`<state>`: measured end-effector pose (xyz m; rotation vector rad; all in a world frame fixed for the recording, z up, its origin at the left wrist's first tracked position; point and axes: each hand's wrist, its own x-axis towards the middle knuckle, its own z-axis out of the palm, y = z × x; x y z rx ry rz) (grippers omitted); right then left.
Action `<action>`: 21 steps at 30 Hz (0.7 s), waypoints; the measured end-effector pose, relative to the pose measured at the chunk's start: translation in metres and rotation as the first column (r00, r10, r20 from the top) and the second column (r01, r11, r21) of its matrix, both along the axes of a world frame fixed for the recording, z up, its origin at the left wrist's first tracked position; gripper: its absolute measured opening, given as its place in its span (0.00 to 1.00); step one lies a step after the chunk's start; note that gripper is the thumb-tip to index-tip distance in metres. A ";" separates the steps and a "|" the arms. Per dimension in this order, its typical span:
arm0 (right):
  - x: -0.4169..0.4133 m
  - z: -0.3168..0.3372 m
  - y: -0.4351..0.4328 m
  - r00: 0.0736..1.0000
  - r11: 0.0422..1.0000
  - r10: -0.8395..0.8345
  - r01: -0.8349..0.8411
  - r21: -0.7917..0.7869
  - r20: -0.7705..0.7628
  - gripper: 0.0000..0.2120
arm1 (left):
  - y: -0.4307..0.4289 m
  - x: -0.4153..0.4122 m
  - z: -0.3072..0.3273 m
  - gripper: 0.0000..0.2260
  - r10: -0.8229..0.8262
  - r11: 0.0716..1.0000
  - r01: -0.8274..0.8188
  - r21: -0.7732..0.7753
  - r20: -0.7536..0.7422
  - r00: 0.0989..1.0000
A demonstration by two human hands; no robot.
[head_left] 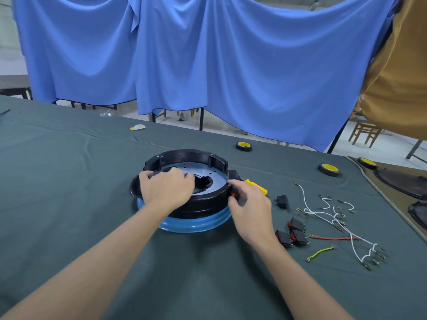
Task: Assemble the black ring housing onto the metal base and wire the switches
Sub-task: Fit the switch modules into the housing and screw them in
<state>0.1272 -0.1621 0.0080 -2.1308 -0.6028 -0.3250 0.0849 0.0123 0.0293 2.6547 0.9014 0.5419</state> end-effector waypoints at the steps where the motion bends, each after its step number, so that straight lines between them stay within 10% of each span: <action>1: 0.000 0.000 -0.001 0.999 0.999 -0.036 0.036 0.029 0.006 0.17 | -0.010 0.001 0.000 0.19 0.017 1.000 -0.017 0.002 -0.005 1.000; 7: -0.014 -0.001 -0.004 0.979 0.964 -0.199 0.188 0.187 0.042 0.15 | -0.062 0.007 -0.001 0.17 -0.016 1.000 0.016 0.016 -0.038 0.999; 16: -0.023 -0.003 -0.006 0.974 0.951 -0.225 0.221 0.216 -0.011 0.13 | 0.009 0.004 0.035 0.18 -0.486 0.854 0.489 0.179 -0.061 0.872; 21: -0.025 -0.004 -0.003 0.982 0.951 -0.188 0.181 0.252 0.003 0.12 | 0.023 0.002 0.014 0.24 -0.479 0.874 0.486 -0.006 -0.186 0.858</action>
